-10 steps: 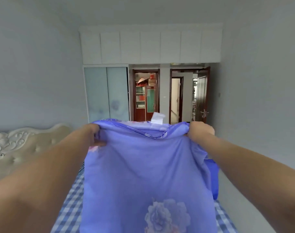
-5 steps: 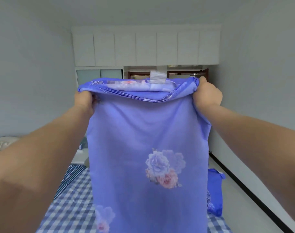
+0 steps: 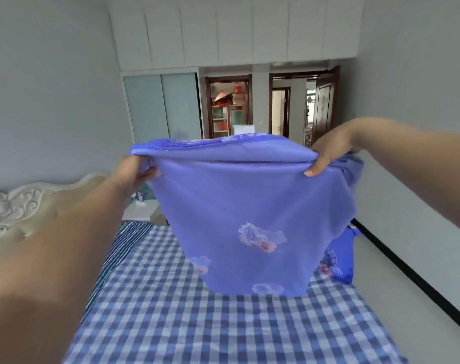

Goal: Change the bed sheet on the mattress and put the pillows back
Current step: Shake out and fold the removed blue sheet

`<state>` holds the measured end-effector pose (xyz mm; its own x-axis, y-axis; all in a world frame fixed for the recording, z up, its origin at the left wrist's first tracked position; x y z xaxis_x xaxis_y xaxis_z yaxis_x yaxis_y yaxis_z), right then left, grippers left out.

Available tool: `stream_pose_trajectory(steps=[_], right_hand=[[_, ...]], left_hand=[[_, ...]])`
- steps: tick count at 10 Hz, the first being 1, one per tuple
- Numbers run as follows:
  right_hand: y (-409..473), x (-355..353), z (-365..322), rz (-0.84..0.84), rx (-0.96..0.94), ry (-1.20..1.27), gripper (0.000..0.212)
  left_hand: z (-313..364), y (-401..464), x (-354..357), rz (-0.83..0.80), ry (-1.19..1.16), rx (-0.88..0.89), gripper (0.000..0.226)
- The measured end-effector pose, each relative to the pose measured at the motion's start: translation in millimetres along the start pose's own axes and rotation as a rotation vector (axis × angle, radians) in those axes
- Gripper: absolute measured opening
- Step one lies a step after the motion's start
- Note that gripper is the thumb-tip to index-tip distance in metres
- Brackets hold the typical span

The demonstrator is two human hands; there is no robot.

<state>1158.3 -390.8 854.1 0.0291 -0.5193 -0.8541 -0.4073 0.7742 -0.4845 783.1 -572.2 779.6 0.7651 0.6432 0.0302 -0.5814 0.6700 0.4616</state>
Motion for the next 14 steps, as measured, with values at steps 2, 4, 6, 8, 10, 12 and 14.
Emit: stream_pose_trajectory(steps=[2,4,6,8,10,12,14], right_hand=[[68.4,141.3,5.7,-0.459,0.089,0.104,0.063],[96.5,294.1,32.2,-0.643,0.183,0.321,0.084],[81.8,460.3,70.3,-0.825,0.304,0.313,0.068],[15.9,593.4,83.3,-0.685,0.326,0.123,0.049],[-52.0,654.3,83.9,-0.228,0.210,-0.009,0.012],[-130.2,700.2,91.1,0.426,0.159,0.109,0.041],[-184.8,734.3,87.6,0.347,0.089,-0.092,0.045]], left_hand=[[-74.7,-39.8,-58.4,-0.035,0.390,-0.119,0.017],[-181.0,-118.9,-92.0,-0.471,0.527,-0.619,0.011],[-260.8,-240.8,-103.1,-1.159,1.125,-0.940,0.019],[-270.3,-376.7,-130.9,-1.273,1.324,-0.923,0.012],[-263.4,-484.5,-167.0,-1.028,1.334,-0.780,0.031],[-251.4,-550.5,-198.3,-0.937,1.358,-0.397,0.020],[-228.4,-583.9,-223.1,-1.010,1.394,-0.284,0.021]])
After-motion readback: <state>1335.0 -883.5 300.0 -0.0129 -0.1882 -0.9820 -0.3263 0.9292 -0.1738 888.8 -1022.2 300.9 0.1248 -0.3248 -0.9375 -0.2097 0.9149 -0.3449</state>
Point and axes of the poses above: each hand's wrist, its own y-axis towards the middle knuckle, its own x-axis out of the palm, z = x × y, the point moved 1 cm from there along y, towards the middle knuckle, and after that the axes turned 11 degrees about x, right-handed, at the moved point
